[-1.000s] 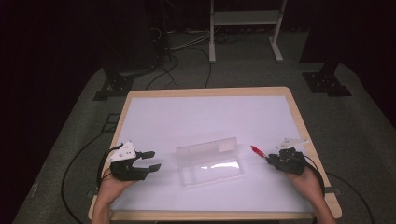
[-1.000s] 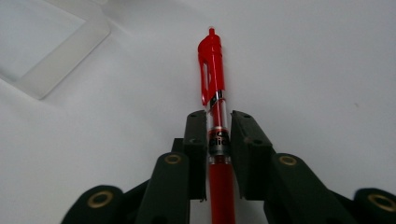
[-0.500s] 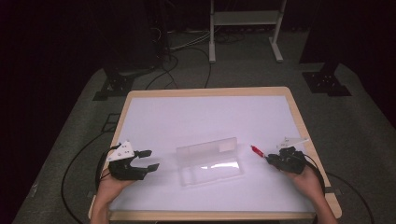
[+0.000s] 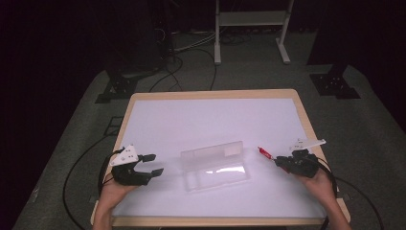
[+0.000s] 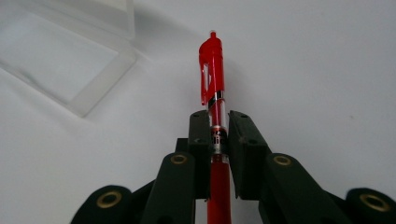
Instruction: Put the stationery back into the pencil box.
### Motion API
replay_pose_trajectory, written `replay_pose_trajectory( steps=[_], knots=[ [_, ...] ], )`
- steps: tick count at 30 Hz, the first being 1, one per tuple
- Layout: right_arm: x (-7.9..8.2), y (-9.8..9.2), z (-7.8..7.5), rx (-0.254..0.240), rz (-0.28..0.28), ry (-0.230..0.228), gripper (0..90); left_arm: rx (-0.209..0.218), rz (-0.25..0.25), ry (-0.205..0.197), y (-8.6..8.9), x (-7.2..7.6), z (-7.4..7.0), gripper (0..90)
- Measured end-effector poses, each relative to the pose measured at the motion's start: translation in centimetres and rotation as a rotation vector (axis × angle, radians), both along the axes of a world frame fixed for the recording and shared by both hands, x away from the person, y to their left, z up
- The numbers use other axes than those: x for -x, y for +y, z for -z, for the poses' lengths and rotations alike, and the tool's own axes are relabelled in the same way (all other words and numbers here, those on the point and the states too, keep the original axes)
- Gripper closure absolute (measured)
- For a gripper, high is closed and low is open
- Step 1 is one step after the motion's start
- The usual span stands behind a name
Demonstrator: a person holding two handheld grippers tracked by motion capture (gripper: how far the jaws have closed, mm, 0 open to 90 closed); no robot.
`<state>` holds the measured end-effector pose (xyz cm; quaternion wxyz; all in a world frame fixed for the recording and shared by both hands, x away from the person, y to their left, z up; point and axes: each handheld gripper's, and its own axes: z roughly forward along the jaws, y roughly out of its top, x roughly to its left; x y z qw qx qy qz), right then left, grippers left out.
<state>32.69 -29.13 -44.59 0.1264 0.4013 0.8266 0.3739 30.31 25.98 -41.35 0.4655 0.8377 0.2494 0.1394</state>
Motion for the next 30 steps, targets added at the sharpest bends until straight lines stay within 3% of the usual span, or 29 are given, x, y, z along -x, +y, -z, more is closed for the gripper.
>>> replay_pose_trajectory(
  steps=[12,23,30],
  knots=[
    [1.2,0.4,-2.5,-0.068,-0.080,-0.023,78.9,0.003,-0.013,0.011,0.3,-0.1,0.1,33.7],
    [1.8,2.6,-4.8,-0.132,-0.195,-0.038,78.9,0.005,-0.033,0.020,0.6,-0.2,0.3,30.3],
    [1.5,4.1,-5.4,-0.153,-0.262,-0.026,78.9,0.001,-0.044,0.026,0.7,-0.2,0.4,28.0]
  ],
)
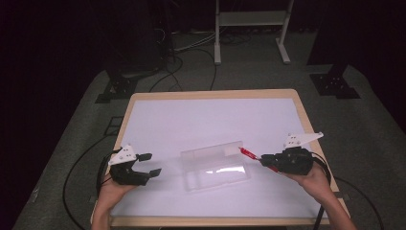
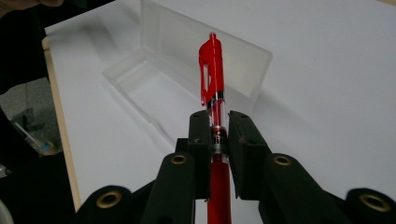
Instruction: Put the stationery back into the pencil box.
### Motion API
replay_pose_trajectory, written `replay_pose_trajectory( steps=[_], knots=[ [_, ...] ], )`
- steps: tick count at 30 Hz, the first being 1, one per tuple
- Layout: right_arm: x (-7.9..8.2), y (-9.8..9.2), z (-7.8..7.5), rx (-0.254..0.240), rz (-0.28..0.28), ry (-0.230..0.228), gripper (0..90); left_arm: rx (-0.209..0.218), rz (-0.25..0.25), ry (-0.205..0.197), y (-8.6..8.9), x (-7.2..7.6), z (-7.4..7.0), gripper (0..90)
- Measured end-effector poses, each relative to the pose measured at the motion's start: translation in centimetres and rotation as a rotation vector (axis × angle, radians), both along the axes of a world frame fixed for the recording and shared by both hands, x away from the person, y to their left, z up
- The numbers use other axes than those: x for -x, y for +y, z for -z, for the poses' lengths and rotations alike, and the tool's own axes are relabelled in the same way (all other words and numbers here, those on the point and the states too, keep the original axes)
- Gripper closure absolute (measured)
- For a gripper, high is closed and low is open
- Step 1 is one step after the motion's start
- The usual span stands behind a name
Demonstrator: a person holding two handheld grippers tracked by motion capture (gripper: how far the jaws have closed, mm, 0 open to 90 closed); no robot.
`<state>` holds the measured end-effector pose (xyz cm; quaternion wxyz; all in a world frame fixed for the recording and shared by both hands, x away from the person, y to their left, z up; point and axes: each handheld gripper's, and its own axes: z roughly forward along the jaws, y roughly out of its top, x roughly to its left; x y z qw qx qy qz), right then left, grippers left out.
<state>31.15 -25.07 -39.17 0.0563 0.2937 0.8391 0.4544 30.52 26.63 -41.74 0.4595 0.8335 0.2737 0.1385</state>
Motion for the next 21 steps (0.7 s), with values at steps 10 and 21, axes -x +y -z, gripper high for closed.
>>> replay_pose_trajectory(
  steps=[10,21],
  knots=[
    [-0.5,2.0,-0.5,0.008,-0.082,-0.009,78.9,-0.004,-0.012,0.008,0.0,-0.1,0.1,24.9],
    [-1.4,4.4,-0.6,0.035,-0.160,-0.003,78.9,-0.002,-0.029,0.018,0.2,-0.2,0.1,19.0]
  ],
)
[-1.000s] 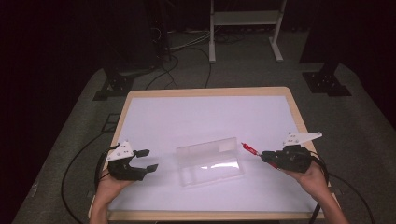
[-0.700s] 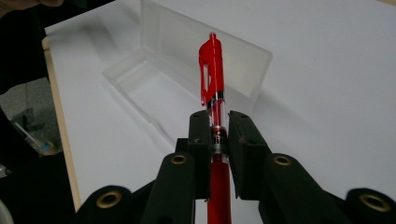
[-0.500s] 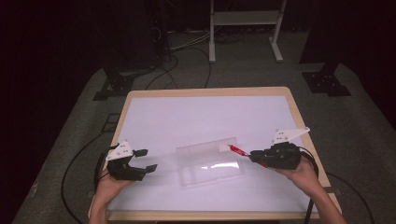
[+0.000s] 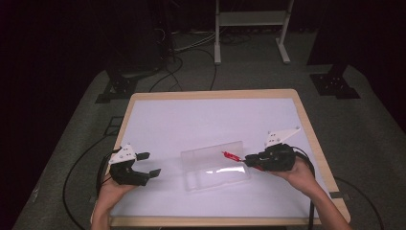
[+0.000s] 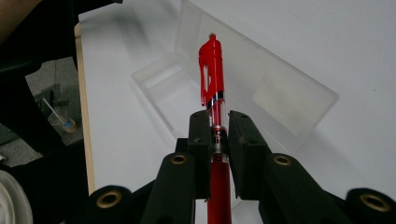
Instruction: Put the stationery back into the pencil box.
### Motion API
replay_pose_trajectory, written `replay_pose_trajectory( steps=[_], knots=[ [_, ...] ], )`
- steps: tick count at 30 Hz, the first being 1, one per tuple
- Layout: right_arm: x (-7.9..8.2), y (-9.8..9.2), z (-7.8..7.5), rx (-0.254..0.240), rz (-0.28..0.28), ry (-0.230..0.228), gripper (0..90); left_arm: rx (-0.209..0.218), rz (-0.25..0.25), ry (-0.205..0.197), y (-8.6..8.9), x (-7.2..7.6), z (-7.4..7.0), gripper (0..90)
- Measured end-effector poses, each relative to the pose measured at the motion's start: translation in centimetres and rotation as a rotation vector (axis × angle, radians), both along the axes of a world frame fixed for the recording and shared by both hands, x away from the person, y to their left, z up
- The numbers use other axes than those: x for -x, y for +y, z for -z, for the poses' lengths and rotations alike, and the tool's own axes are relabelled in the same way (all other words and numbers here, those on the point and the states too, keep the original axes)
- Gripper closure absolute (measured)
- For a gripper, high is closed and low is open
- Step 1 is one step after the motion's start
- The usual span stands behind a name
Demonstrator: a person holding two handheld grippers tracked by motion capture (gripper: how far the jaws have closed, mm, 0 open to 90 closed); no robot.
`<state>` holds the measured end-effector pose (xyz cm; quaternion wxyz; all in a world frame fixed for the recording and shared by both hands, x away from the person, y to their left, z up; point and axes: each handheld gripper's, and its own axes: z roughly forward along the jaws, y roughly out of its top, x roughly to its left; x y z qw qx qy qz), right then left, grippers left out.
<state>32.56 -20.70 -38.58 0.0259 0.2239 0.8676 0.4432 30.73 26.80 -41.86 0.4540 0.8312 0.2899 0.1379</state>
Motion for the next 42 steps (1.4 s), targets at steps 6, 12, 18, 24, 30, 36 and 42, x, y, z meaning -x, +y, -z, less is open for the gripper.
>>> replay_pose_trajectory(
  steps=[6,12,18,24,30,36,42],
  knots=[
    [-0.6,1.1,0.1,0.014,-0.037,-0.002,78.9,0.004,-0.003,0.000,0.0,0.0,0.0,18.4],
    [-1.1,2.2,0.2,0.032,-0.071,0.006,78.9,0.004,-0.004,0.009,0.0,-0.1,0.1,16.8],
    [-1.6,2.9,0.6,0.040,-0.094,0.013,78.9,0.009,-0.004,0.012,0.0,-0.1,0.0,16.4],
    [-2.1,3.5,0.9,0.045,-0.110,0.017,78.9,0.014,-0.006,0.007,0.1,0.0,0.0,16.3],
    [-2.4,4.1,1.1,0.058,-0.130,0.024,78.9,0.014,-0.007,0.008,0.2,0.0,0.0,16.3],
    [-2.7,4.6,1.6,0.071,-0.143,0.036,78.9,0.017,-0.010,0.007,0.2,0.0,-0.1,16.3],
    [-3.0,4.9,2.0,0.085,-0.152,0.048,78.9,0.020,-0.012,0.004,0.3,0.0,-0.1,16.3]
  ],
)
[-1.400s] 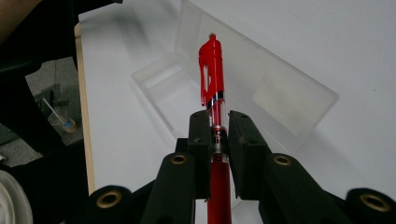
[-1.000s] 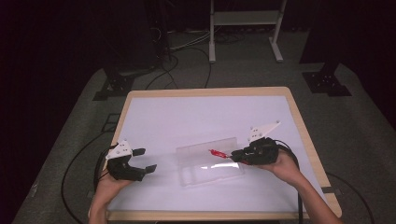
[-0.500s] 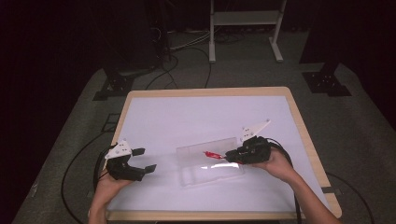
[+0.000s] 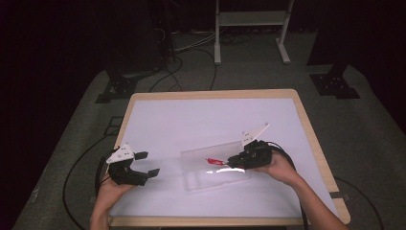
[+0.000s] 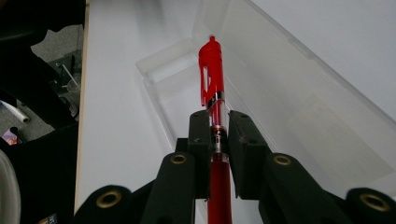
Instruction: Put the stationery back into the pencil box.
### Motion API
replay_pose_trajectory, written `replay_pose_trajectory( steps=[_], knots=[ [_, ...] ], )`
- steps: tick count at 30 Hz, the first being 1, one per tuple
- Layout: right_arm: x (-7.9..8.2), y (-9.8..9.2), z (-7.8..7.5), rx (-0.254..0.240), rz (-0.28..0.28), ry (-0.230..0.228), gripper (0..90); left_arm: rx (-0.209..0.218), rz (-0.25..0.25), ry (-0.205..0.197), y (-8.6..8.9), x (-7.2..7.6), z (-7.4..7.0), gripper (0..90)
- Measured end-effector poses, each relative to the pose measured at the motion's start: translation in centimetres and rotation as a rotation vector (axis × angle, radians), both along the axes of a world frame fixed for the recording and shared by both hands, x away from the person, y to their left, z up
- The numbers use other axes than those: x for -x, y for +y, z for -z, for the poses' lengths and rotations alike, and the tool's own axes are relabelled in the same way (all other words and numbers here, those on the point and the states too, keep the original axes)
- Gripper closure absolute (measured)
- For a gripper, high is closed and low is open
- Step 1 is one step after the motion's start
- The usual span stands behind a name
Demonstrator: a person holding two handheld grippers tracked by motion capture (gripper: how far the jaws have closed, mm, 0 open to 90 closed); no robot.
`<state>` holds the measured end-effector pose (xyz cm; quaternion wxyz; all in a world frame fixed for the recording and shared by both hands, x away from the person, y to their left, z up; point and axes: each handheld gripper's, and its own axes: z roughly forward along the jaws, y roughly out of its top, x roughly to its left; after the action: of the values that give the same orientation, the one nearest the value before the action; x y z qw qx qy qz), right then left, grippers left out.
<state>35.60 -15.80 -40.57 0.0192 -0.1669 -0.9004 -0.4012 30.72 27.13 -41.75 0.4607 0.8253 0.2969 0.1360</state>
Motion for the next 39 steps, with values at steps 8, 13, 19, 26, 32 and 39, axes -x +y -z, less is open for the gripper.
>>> replay_pose_trajectory(
  steps=[8,13,19,26,32,39],
  knots=[
    [-0.5,0.1,0.4,0.008,0.003,0.014,78.9,-0.001,-0.006,-0.006,0.0,0.0,-0.1,16.3],
    [-0.7,0.4,0.9,0.018,-0.002,0.022,78.9,0.000,-0.005,-0.006,0.0,0.0,-0.1,16.3],
    [-1.0,0.7,1.6,0.028,-0.019,0.037,78.9,0.005,-0.005,-0.010,0.2,0.0,-0.2,16.3],
    [-1.1,1.4,2.6,0.061,-0.058,0.047,78.9,0.008,-0.003,-0.008,0.2,0.0,-0.2,16.3],
    [-1.2,2.0,3.5,0.075,-0.080,0.057,78.9,0.011,-0.002,-0.008,0.2,0.0,-0.1,16.3],
    [-1.4,2.2,4.0,0.084,-0.080,0.061,78.9,0.015,-0.001,-0.005,0.2,0.0,-0.1,16.3]
  ],
)
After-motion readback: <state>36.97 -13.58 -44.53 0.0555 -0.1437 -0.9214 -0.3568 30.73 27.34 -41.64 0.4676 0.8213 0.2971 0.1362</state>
